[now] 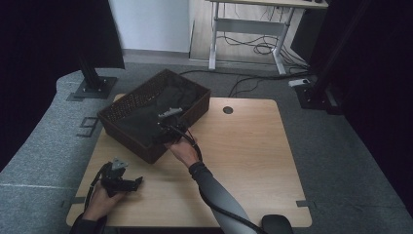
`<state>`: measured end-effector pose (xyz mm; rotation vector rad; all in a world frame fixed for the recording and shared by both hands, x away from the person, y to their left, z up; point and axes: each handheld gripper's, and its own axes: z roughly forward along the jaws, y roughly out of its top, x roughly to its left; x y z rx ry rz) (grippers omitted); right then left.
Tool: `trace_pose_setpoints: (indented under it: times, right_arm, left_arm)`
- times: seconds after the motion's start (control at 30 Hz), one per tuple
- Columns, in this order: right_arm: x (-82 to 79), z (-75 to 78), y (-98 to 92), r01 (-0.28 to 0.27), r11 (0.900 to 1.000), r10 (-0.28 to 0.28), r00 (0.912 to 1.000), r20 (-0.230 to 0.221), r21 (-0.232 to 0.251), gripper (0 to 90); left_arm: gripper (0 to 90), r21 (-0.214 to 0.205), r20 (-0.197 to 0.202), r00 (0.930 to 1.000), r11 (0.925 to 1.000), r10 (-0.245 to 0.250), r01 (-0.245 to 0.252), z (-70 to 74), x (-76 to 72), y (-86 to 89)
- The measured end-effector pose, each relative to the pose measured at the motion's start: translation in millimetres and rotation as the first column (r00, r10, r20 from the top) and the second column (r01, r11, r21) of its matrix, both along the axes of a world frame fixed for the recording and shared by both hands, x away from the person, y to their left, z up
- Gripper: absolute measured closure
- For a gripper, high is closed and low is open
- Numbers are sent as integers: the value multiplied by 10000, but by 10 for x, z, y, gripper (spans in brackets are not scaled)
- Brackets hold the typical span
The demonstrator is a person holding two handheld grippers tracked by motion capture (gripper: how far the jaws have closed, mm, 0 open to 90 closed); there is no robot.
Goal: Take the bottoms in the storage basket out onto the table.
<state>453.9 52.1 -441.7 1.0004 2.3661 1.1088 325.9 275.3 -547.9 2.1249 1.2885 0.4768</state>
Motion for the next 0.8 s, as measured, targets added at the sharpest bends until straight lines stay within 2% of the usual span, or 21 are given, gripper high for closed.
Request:
trace_pose_setpoints:
  times: [0.27,0.8]
  right_arm:
    - [7,-33,-71,373,9990,-369,9992,-149,246,0]
    - [4,-30,-312,559,9984,-558,9982,-206,75,17]
  left_arm:
    - [0,-4,2,10000,10000,4,-4,0,0,-1]
    - [0,-19,14,10000,10000,23,-23,-1,0,-2]
